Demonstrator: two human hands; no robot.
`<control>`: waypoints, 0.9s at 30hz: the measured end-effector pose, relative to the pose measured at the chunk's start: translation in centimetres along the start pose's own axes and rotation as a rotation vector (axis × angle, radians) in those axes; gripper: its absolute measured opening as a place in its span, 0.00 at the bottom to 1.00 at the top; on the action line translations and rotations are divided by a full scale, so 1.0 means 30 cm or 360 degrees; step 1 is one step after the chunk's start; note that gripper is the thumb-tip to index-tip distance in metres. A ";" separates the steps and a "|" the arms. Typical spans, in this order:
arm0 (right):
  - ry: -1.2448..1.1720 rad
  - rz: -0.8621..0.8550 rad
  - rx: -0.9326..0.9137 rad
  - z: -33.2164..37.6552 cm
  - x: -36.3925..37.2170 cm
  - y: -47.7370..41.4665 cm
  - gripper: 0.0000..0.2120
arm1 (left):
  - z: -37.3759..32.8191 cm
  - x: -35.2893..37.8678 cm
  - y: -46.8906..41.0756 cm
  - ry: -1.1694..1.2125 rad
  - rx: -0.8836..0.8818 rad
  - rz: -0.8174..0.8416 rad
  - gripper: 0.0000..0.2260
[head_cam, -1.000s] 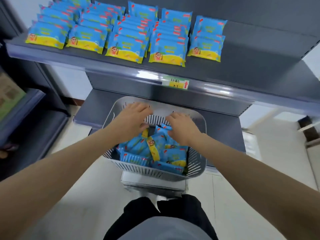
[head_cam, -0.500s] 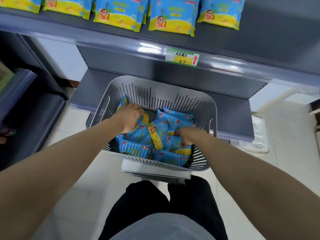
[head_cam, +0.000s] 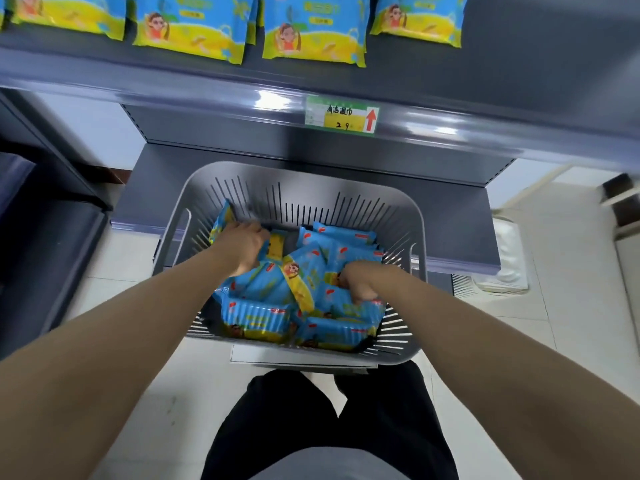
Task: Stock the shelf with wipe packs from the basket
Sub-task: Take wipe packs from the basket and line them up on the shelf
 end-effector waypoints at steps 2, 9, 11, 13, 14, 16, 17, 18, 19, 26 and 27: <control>-0.0120 -0.0080 -0.0018 -0.008 -0.059 0.031 0.15 | -0.010 0.035 -0.021 -0.0105 0.0014 0.0056 0.27; -0.0595 -0.0589 -0.0057 -0.090 -0.281 0.164 0.19 | 0.030 0.027 -0.059 -0.0075 -0.0136 0.0026 0.15; -0.0607 -0.0705 -0.0038 -0.117 -0.329 0.197 0.18 | 0.045 -0.028 -0.067 0.0112 -0.0146 0.0014 0.10; -0.0623 -0.0813 -0.0032 -0.137 -0.383 0.251 0.17 | 0.065 -0.106 -0.058 0.0291 -0.0188 -0.0047 0.10; -0.0663 -0.0859 -0.0039 -0.149 -0.413 0.282 0.16 | 0.079 -0.148 -0.048 0.0422 -0.0239 -0.0086 0.12; -0.0722 -0.0983 -0.0067 -0.168 -0.483 0.351 0.11 | 0.099 -0.224 -0.015 0.0767 -0.0331 -0.0098 0.21; -0.0723 -0.1061 -0.0085 -0.174 -0.522 0.390 0.10 | 0.105 -0.260 0.008 0.0991 -0.0368 -0.0091 0.25; -0.0715 -0.1125 -0.0104 -0.179 -0.560 0.430 0.11 | 0.110 -0.294 0.031 0.1209 -0.0397 -0.0092 0.27; -0.0708 -0.1170 -0.0111 -0.183 -0.597 0.469 0.15 | 0.109 -0.337 0.056 0.1360 -0.0405 -0.0096 0.28; -0.0683 -0.1428 -0.0070 -0.301 -0.813 0.718 0.16 | 0.040 -0.680 0.159 0.1608 -0.0078 -0.0321 0.07; -0.0669 -0.1485 -0.0037 -0.332 -0.838 0.748 0.17 | 0.027 -0.726 0.167 0.1629 -0.0018 -0.0355 0.07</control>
Point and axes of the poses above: each hand's wrist, its own y-axis away from the middle knuckle, its own x-axis out of the palm, z = x × y, the point moved 7 cm from there along -y, towards the middle knuckle, and after that the axes turned 2 degrees about -y, right-handed, at the moved point
